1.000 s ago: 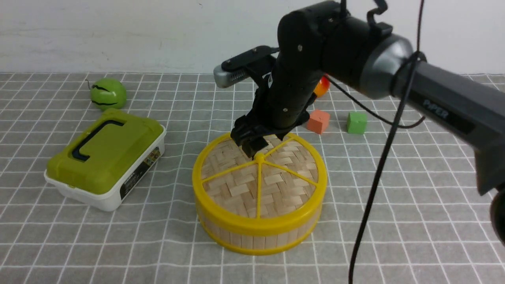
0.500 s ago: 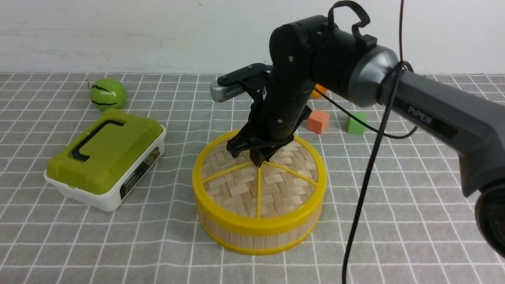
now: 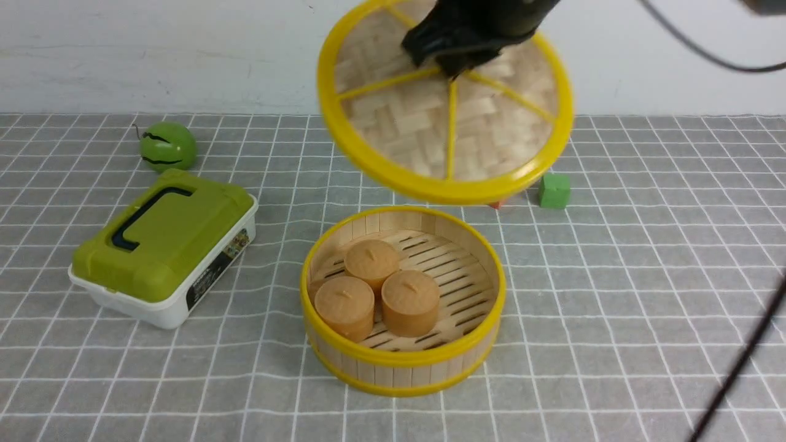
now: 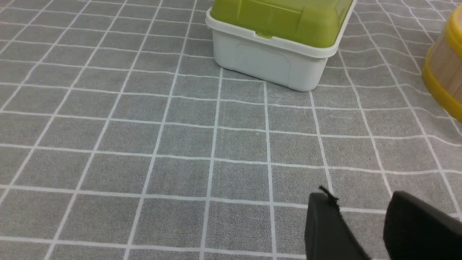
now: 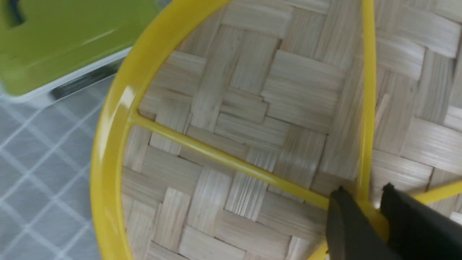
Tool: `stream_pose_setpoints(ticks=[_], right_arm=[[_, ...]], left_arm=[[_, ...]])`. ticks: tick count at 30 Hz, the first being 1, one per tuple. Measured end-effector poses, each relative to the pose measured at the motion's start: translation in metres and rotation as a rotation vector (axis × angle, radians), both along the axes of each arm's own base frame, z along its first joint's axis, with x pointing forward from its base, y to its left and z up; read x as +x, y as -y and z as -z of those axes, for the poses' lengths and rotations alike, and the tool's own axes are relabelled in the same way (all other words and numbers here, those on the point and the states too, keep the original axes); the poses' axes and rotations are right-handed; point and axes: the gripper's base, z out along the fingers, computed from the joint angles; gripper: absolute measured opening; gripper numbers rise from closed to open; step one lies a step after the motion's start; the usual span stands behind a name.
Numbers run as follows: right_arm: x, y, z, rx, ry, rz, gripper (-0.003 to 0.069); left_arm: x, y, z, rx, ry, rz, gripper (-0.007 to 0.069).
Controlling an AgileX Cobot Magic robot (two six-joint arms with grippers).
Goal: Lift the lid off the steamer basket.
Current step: Use the right arm to place the steamer lid on the table
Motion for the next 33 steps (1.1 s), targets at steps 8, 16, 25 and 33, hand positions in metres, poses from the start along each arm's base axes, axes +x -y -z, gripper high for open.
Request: stream_pose_setpoints(ticks=[8,16,25,33], right_arm=[[-0.016,0.091,0.008,-0.071,-0.089,0.207,0.0080],[-0.003,0.146,0.118,-0.091,-0.376,0.355,0.0080],[0.024,0.155,0.225,0.021,-0.452,0.426,0.0080],[0.034,0.153,0.256,0.011,-0.506,0.434,0.0159]], left_arm=[[0.000,0.000,0.000,0.000,0.000,0.000,0.0239],[0.000,0.000,0.000,0.000,0.000,0.000,0.0239],[0.000,0.000,0.000,0.000,0.000,0.000,0.0239],[0.000,0.000,0.000,0.000,0.000,0.000,0.0239]])
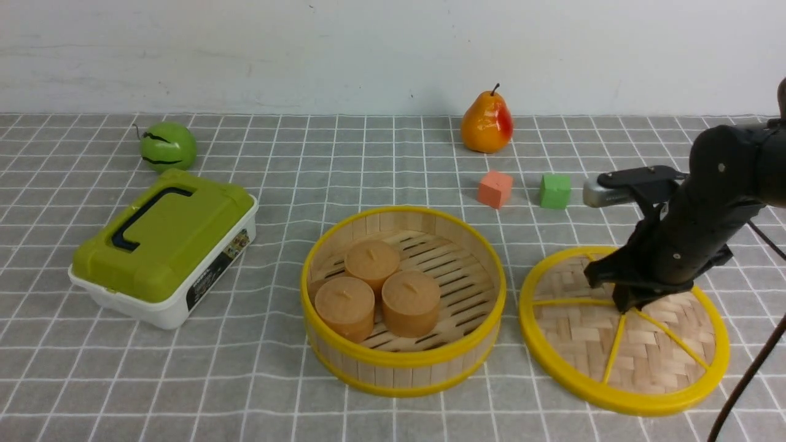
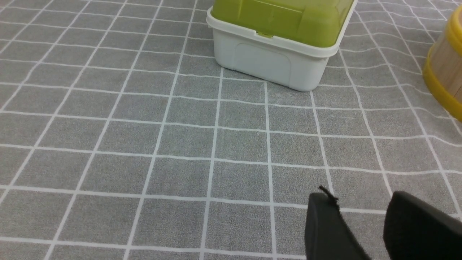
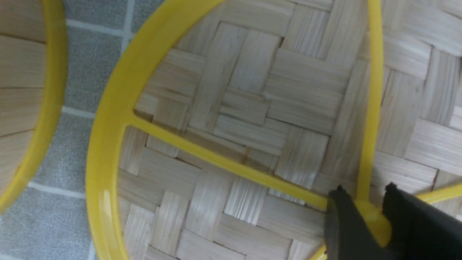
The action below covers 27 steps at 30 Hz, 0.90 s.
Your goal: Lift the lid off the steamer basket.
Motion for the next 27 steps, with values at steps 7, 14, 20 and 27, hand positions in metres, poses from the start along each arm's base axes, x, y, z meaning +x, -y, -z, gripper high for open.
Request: stream_pose_setpoints(ticks=[7,14,20,27], right_arm=[[-0.014,0.000,-0.033,0.038,0.022,0.009,0.0440],[-0.094,0.011,-0.165,0.090,0.323,-0.009,0.0511],[-0.198,0.026,-0.235,0.121,0.529,-0.030,0.0302],[-0.304,0.043,-0.226,0.134,0.731,-0.032,-0.0010]], left_arm=[[0.000,0.000,0.000,0.000,-0.001,0.000,0.0239],[0.000,0.000,0.000,0.000,-0.001,0.000,0.0239],[0.000,0.000,0.000,0.000,-0.004,0.000,0.0239],[0.000,0.000,0.000,0.000,-0.004,0.000,0.0239]])
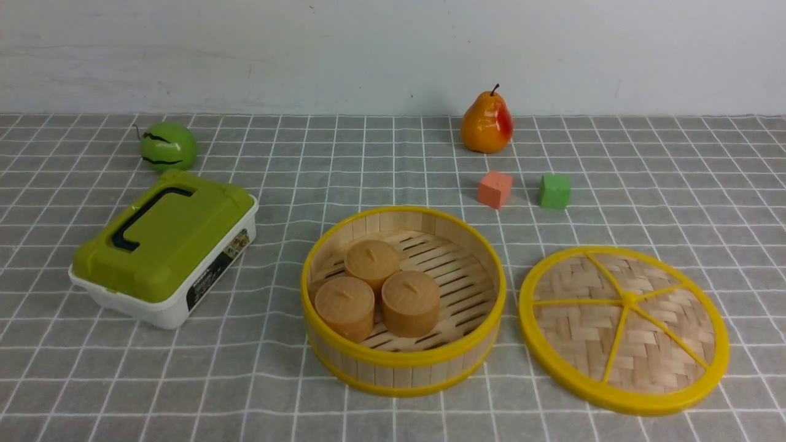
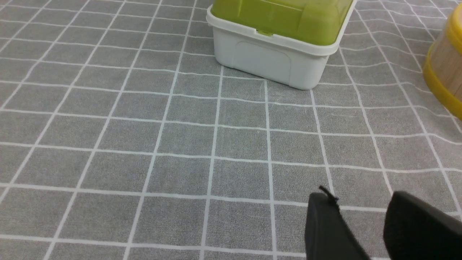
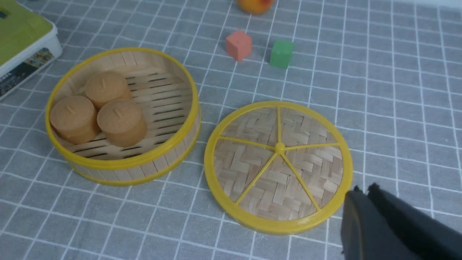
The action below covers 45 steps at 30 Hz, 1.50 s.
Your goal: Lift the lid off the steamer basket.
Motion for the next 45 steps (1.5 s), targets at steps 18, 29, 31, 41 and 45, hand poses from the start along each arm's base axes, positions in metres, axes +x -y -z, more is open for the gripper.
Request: stream_pose_setpoints(ticks=[18,29,31,41,45], right_arm=[[-0.018,0.007,0.120,-0.019,-0.058,0.046,-0.0018],[0.006,0.007,0.181,0.062,0.364,0.099,-0.0007],[0.005,0.008,0.190,0.067,0.412,0.103,-0.0006],[-0.013,0.019,0.229,0.132,0.406,0.266,0.0006],[-0.015,0.023,0.236,0.127,0.340,0.340,0.0010]], left_arm=[[0.000,0.000,0.000,0.000,-0.001,0.000,0.0239],[0.000,0.000,0.000,0.000,-0.004,0.000,0.0239],[0.000,0.000,0.000,0.000,-0.004,0.000,0.0239],[0.000,0.000,0.000,0.000,-0.004,0.000,0.0239],[0.000,0.000,0.000,0.000,-0.004,0.000,0.0239]])
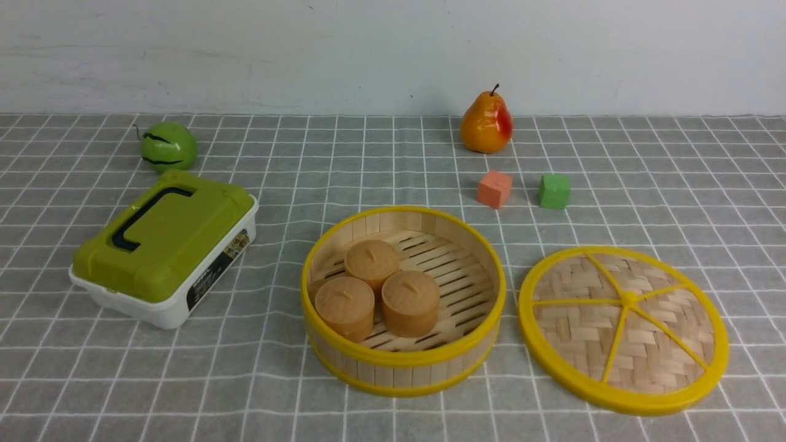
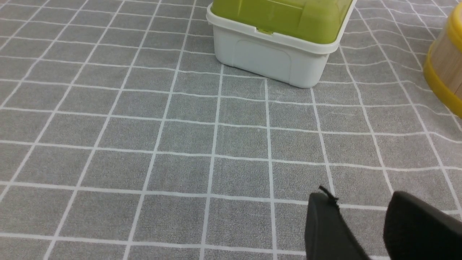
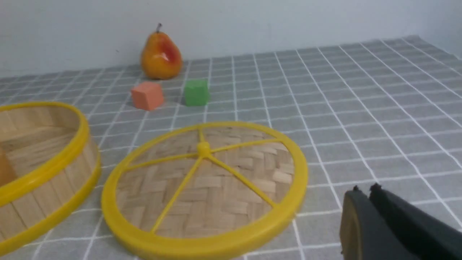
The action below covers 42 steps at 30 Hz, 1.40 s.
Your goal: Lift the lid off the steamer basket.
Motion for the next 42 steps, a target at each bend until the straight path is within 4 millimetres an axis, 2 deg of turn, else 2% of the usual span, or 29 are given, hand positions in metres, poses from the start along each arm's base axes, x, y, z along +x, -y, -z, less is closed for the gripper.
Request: stream_pose_setpoints(ticks=[13,42], right_arm=[[-0.003,0.001,0.012,-0.041,-0.147,0.003,0.0026],[-0.003,-0.001,0.012,-0.047,-0.162,-0.017,0.0066]], left_arm=[[0.000,0.000,0.000,0.000,0.000,0.000,0.0239],[0.000,0.000,0.000,0.000,0.000,0.000,0.0239]])
